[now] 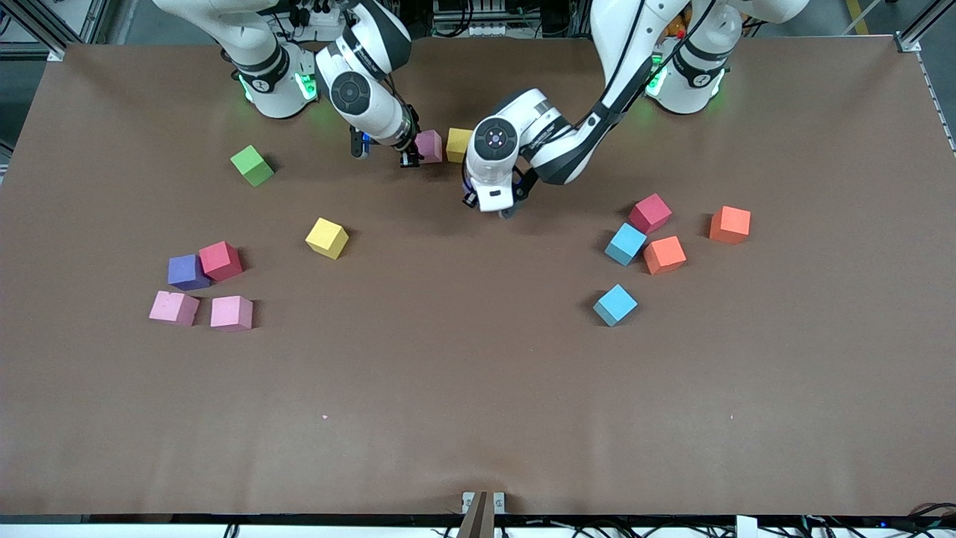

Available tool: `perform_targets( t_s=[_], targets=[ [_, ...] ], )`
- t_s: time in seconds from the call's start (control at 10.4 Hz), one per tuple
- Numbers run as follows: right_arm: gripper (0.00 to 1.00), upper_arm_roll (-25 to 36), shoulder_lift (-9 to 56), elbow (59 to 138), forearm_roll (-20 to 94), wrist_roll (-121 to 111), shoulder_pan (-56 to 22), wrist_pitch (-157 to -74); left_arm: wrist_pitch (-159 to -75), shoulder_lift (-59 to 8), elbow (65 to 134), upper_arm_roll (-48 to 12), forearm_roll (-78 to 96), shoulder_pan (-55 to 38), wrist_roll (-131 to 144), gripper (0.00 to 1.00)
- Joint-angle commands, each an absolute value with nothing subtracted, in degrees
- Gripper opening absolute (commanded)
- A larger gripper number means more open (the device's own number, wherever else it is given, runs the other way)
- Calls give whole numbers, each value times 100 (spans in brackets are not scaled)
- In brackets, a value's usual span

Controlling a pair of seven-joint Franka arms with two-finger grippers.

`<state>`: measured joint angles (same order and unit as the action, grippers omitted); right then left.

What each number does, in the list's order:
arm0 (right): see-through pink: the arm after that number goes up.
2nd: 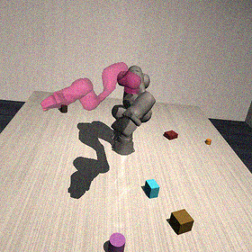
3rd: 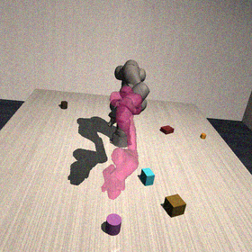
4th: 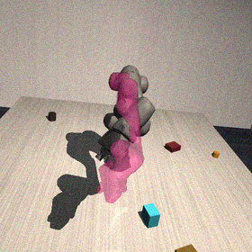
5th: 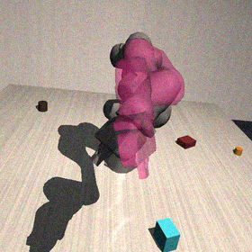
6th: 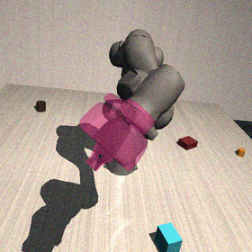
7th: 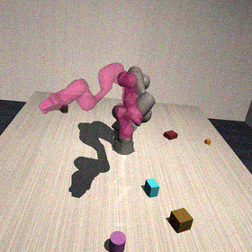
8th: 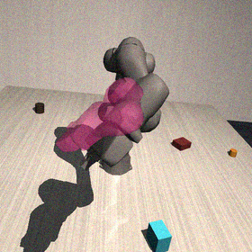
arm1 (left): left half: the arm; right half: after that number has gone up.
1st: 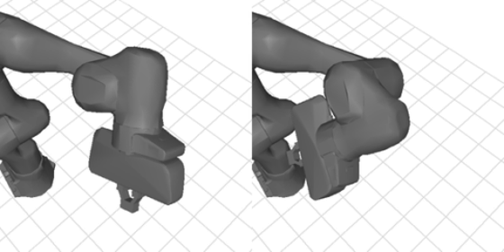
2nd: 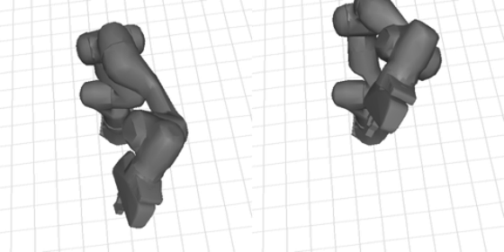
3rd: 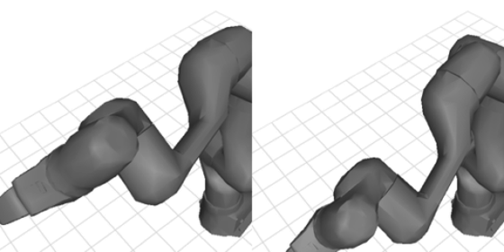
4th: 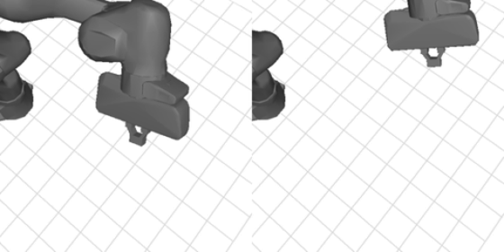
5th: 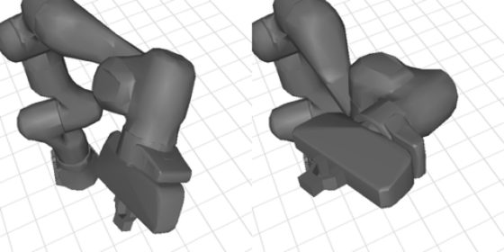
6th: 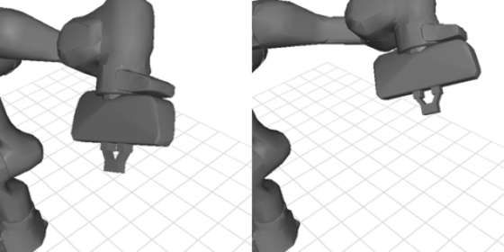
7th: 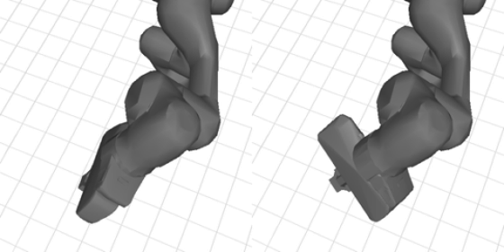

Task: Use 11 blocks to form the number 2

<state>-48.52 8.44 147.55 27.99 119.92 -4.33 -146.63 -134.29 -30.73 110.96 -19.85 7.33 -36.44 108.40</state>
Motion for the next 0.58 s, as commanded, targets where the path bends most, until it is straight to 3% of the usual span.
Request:
perform_targets(
  t_s=[0.0, 0.29, 0.48],
  targets=[
    [0, -4966, 940, 14836, 2971, 12059, -396, -14827, -13848, -2270, 12125, -2021, 879, -3568, 11650, 0],
    [0, -4966, 1028, 14836, 2962, 12059, -413, -14845, -15631, -1592, 13532, -2381, 879, -3604, 13267, 0],
    [0, -4966, 1098, 14827, 2962, 12059, -413, -14845, -15732, -1670, 13614, -2443, 870, -3621, 13691, 0]
  ],
)
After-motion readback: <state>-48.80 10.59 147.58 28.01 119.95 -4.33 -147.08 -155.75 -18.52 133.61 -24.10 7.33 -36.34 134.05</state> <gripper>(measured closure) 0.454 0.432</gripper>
